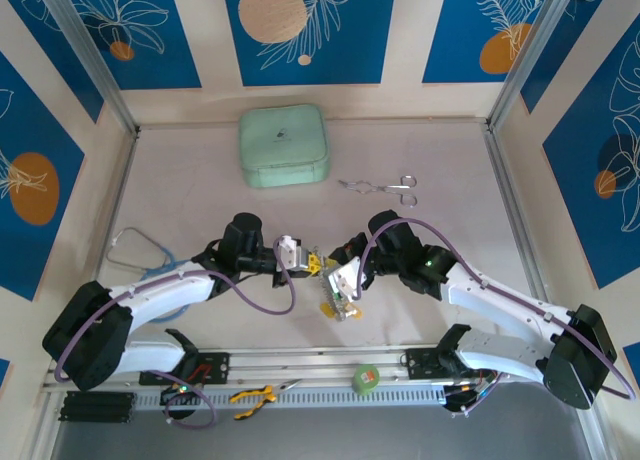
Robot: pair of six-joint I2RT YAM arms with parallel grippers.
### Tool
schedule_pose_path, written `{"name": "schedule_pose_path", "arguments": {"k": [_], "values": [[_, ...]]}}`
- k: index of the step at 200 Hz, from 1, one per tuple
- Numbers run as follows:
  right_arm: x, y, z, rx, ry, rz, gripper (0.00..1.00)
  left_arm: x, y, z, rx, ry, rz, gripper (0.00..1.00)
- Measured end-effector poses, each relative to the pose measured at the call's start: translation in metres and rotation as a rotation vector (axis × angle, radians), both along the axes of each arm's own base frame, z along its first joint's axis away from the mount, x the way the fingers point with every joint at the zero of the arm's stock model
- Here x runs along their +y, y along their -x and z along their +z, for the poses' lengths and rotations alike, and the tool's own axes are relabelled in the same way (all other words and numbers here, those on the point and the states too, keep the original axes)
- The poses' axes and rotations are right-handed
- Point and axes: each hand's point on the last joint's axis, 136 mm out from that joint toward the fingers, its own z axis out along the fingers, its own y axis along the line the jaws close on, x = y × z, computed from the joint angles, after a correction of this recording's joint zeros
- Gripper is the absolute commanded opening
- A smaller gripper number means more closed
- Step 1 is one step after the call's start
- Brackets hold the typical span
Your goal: Put the keys on the keyring
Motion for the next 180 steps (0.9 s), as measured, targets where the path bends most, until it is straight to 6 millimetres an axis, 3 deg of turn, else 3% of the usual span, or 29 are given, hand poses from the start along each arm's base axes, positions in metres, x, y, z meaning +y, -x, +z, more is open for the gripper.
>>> {"name": "schedule_pose_path", "arguments": {"k": [128, 150, 180], "values": [[-0.0031, -0.0017, -0.0039, -0.024, 0.031, -0.004, 0.00, 0.0006, -0.0022, 0.0005, -0.010, -0.003, 0.013, 0.00], [-0.0033, -0.0023, -0.0041, -0.023, 0.033, -0.011, 0.22, 0.0004, -0.0025, 0.0011, -0.013, -0.001, 0.013, 0.00], [-0.0062, -0.0009, -0.0066, -0.019, 0.050, -0.020, 0.28, 0.0000, -0.0045, 0.0028, -0.024, 0.004, 0.020, 0.00]]}}
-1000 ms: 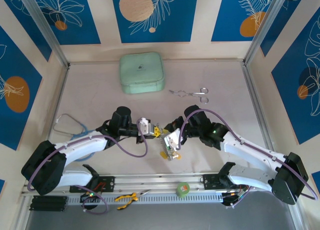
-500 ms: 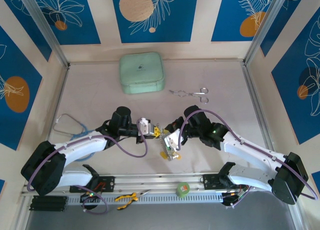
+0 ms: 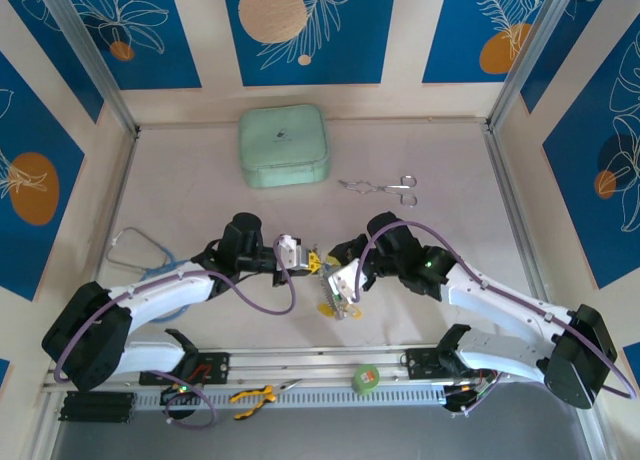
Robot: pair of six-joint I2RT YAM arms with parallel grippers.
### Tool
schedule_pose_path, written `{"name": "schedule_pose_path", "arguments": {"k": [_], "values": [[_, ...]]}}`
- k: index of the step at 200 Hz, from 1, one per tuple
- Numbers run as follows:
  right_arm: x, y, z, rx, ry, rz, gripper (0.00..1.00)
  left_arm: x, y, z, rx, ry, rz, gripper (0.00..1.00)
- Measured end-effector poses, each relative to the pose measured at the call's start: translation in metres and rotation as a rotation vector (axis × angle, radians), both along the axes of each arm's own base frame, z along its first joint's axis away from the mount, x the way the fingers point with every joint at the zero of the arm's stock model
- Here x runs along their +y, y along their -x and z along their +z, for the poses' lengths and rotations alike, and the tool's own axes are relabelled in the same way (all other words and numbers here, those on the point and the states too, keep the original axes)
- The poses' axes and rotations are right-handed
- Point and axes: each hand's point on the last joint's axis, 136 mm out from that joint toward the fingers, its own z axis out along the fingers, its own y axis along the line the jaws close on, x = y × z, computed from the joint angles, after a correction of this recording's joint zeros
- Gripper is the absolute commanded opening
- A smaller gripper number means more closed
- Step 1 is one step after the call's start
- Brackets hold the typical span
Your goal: Put the keys on the keyring
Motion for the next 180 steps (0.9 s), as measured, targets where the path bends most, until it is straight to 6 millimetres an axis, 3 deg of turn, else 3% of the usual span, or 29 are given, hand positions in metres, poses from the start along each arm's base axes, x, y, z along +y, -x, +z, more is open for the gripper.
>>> {"name": "schedule_pose_path", "arguments": {"k": [36, 88, 134, 180], "values": [[-0.005, 0.004, 0.012, 0.040, -0.047, -0.053, 0.31, -0.001, -0.002, 0.005, -0.021, 0.017, 0.001, 0.00], [-0.004, 0.004, 0.032, 0.322, -0.260, -0.225, 0.30, -0.005, -0.006, 0.018, -0.083, 0.074, -0.001, 0.00], [-0.003, 0.002, 0.019, 0.482, -0.363, -0.320, 0.29, -0.007, -0.006, 0.020, -0.097, 0.093, -0.010, 0.00], [-0.003, -0.002, 0.018, 0.528, -0.414, -0.348, 0.28, -0.008, -0.005, 0.020, -0.093, 0.102, -0.014, 0.00]]}}
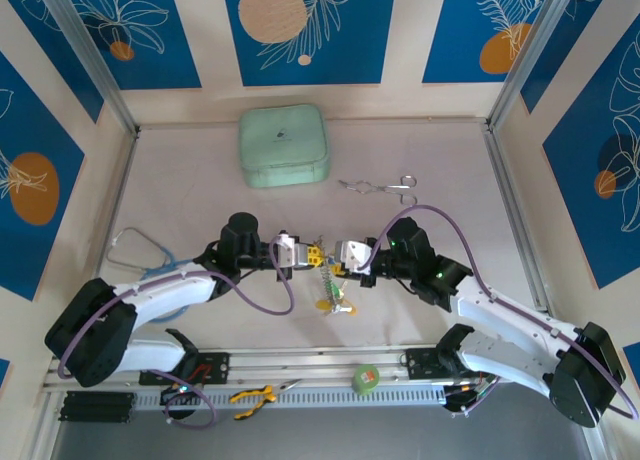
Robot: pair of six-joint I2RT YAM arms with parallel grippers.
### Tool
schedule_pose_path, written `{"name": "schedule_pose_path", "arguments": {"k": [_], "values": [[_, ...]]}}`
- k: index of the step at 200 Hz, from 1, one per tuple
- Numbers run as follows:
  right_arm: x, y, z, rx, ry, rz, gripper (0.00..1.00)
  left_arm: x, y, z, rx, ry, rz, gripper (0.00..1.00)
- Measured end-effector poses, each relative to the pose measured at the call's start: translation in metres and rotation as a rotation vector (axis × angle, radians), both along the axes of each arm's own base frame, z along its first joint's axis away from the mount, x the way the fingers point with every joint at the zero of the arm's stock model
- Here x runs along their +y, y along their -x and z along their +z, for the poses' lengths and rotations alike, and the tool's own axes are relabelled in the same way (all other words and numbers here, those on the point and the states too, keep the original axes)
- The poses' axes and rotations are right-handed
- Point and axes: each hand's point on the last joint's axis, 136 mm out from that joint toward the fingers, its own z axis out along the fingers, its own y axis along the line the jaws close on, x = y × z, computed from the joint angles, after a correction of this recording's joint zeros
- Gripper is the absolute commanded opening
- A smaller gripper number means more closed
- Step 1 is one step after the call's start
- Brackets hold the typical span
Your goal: Put the keys on the keyring
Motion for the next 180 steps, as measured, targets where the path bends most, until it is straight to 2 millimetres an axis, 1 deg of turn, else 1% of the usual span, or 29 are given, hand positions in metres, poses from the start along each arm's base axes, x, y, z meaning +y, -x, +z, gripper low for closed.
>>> {"name": "schedule_pose_path", "arguments": {"k": [41, 88, 113, 129, 141, 149, 162, 180], "values": [[0.0045, -0.0049, 0.0041, 0.003, -0.029, -0.011, 0.27, -0.0006, -0.0007, -0.0007, 0.005, 0.002, 0.001, 0.00], [0.0066, -0.0074, 0.0031, 0.003, -0.033, -0.013, 0.21, -0.0010, -0.0005, 0.0005, 0.002, 0.007, -0.002, 0.00], [0.0082, -0.0082, 0.0013, 0.007, -0.033, -0.010, 0.12, -0.0013, -0.0004, 0.0008, 0.008, 0.010, -0.003, 0.00], [0.0087, -0.0076, 0.0007, 0.013, -0.034, -0.007, 0.00, -0.0017, -0.0014, 0.0005, 0.011, 0.012, 0.001, 0.00], [0.0092, -0.0076, 0.0001, 0.018, -0.034, -0.006, 0.00, -0.0016, -0.0032, -0.0002, 0.014, 0.013, 0.009, 0.00], [0.0089, -0.0083, -0.0005, 0.016, -0.031, -0.009, 0.00, -0.0016, -0.0039, -0.0011, 0.019, 0.012, 0.014, 0.08], [0.0087, -0.0081, -0.0014, 0.015, -0.027, -0.008, 0.00, -0.0014, -0.0051, -0.0019, 0.018, 0.011, 0.024, 0.17], [0.0065, -0.0080, -0.0054, 0.019, 0.000, -0.012, 0.00, -0.0009, -0.0089, -0.0023, 0.014, 0.006, 0.050, 0.18]]}}
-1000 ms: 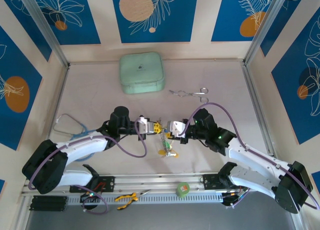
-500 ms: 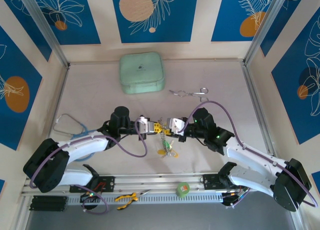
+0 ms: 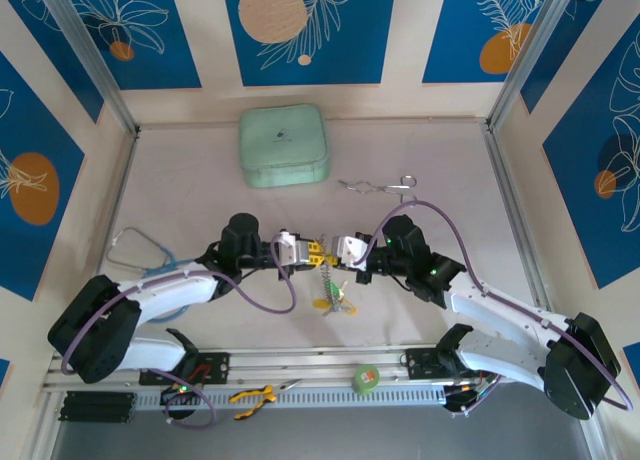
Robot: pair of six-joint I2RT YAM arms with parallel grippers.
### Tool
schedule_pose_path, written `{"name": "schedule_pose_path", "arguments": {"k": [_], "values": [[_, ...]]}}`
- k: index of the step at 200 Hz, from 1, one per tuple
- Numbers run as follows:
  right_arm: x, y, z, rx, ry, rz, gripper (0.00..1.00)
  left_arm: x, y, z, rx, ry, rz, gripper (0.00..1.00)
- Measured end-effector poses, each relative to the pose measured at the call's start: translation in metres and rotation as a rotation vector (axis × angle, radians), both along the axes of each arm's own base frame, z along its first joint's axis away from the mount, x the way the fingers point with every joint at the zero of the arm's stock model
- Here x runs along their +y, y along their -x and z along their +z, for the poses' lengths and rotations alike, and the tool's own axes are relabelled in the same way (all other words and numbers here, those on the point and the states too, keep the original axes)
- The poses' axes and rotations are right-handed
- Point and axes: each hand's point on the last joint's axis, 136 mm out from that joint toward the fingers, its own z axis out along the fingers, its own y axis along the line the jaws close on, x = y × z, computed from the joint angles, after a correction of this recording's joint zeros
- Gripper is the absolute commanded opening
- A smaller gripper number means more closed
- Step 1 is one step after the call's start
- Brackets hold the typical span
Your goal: Put the keys on the keyring
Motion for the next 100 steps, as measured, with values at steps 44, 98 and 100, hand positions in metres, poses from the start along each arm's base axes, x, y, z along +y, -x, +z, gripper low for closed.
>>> {"name": "schedule_pose_path", "arguments": {"k": [44, 98, 100], "values": [[-0.004, -0.002, 0.001, 0.019, 0.115, 0.000, 0.00, 0.004, -0.004, -0.008, -0.001, -0.053, 0.039, 0.17], [0.004, -0.003, 0.007, 0.014, 0.249, 0.031, 0.00, 0.004, -0.007, -0.008, -0.010, -0.072, 0.052, 0.18], [0.004, -0.004, 0.007, 0.015, 0.254, 0.031, 0.00, 0.004, -0.007, -0.008, -0.009, -0.072, 0.052, 0.18]]}}
